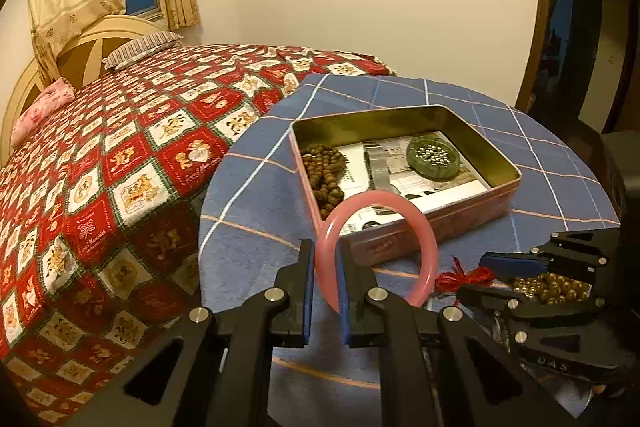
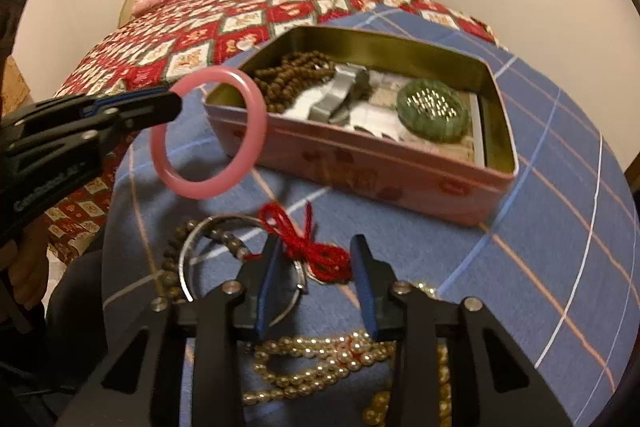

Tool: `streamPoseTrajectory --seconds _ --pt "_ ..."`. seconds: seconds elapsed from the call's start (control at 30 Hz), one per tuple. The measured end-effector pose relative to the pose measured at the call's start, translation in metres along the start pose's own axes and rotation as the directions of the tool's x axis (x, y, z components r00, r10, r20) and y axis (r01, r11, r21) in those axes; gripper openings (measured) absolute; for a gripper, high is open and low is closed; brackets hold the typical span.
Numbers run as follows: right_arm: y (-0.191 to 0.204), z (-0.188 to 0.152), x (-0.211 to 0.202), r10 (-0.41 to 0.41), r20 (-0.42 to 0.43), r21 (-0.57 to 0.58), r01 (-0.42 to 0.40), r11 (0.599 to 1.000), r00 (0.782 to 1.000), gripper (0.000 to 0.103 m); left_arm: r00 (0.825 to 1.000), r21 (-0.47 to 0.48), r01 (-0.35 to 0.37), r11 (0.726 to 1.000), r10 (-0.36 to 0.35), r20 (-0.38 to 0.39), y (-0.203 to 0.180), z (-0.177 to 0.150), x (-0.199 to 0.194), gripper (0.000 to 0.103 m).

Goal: Organize jewelry
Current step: 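Grasp the pink bangle with the left tool and lift it while the right tool approaches the red knotted cord, then grasp the red knotted cord with the right tool and lift it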

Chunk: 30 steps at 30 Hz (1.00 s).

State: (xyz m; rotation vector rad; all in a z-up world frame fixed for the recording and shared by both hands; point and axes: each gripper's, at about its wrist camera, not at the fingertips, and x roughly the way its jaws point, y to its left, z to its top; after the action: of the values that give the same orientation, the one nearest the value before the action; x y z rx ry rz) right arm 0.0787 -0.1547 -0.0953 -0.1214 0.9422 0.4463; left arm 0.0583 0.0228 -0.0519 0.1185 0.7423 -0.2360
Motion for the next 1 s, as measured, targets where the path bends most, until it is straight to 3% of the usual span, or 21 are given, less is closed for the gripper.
streamPoseTrajectory --seconds 0.17,0.2,0.57,1.0 --pt "-0.001 -0.004 -0.006 0.0 0.005 -0.014 0.0 1.0 1.0 0.025 1.0 0.012 0.02 1.0 -0.02 0.012 -0.007 0.001 -0.005 0.01" --pt "0.0 -0.004 -0.009 -0.009 0.014 -0.021 0.009 1.0 1.0 0.007 1.0 0.014 0.021 1.0 -0.021 0.016 -0.008 0.002 -0.007 0.01" --pt "-0.008 0.0 -0.039 0.007 0.11 0.006 -0.008 1.0 0.994 0.007 0.997 0.019 0.021 1.0 -0.022 0.071 -0.009 0.017 -0.028 0.01" --pt "-0.018 0.03 -0.065 -0.031 0.194 0.001 0.032 0.999 0.981 0.007 0.994 0.046 -0.009 0.999 0.003 0.111 -0.011 0.042 -0.026 0.01"
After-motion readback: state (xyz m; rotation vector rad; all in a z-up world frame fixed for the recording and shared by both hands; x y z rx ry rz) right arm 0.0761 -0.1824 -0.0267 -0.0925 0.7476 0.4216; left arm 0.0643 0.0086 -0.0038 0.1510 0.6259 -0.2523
